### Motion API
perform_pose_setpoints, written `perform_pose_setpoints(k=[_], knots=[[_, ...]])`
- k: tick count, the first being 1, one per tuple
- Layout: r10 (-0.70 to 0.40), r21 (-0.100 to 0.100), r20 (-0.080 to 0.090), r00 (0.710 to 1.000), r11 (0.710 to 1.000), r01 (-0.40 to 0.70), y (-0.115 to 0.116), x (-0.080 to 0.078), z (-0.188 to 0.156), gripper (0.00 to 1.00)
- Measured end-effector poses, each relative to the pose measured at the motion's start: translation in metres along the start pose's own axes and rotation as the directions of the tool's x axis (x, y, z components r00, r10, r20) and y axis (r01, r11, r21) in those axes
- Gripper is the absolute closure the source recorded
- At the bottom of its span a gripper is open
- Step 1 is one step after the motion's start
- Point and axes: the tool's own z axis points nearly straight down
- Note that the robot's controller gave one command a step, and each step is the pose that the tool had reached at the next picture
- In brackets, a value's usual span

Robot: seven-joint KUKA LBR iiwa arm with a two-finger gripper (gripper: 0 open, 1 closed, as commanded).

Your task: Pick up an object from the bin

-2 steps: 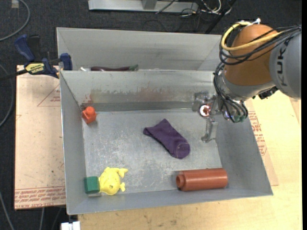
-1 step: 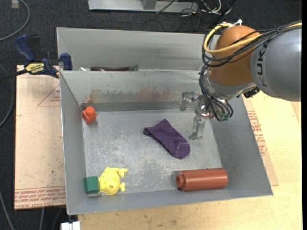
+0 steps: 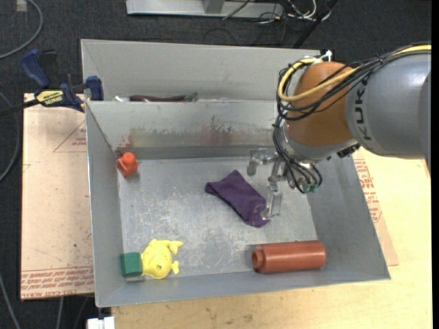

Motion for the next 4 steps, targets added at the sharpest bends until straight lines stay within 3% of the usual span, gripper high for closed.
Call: perform_pose_setpoints(k=[1,2,3,4], knots=[[0.036,-0.001,-0.006,0.999,0.999,-0.036,0.026,0.008,0.045,0.00],[0.100,-0.001,0.004,0.995,0.995,-0.100,0.046,0.026,0.055,1.00],[0.099,-0.001,0.004,0.995,0.995,-0.099,0.046,0.026,0.055,1.00],[0.101,-0.002,0.008,0.995,0.995,-0.101,0.044,0.013,-0.073,1.00]])
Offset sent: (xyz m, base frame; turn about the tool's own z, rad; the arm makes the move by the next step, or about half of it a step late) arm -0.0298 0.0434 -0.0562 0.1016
